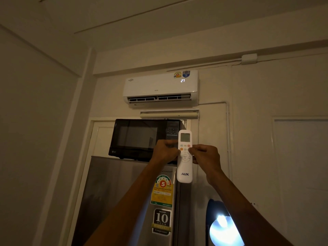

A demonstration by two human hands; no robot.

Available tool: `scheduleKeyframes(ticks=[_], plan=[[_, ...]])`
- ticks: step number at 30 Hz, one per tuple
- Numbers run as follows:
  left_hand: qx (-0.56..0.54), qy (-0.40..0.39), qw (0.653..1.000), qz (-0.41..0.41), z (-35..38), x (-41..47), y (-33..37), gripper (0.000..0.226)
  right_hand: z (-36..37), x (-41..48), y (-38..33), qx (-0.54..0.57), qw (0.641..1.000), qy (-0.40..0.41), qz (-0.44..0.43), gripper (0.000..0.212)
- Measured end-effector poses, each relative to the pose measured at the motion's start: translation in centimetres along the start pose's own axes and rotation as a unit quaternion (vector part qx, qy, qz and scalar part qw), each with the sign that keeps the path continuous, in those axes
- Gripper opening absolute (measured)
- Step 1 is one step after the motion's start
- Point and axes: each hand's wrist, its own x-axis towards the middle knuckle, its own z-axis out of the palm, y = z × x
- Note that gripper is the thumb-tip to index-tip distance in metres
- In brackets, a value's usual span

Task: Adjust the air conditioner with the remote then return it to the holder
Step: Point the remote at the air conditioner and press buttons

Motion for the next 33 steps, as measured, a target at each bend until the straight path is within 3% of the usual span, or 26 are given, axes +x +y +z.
scheduleKeyframes(ticks=[33], plan=[[-0.017,-0.024,1.000,-0.007,6.7,2.1,0.5,0.049,-5.9,4.3,3.3,-0.012,1.000,0.000,-0.012,0.024]])
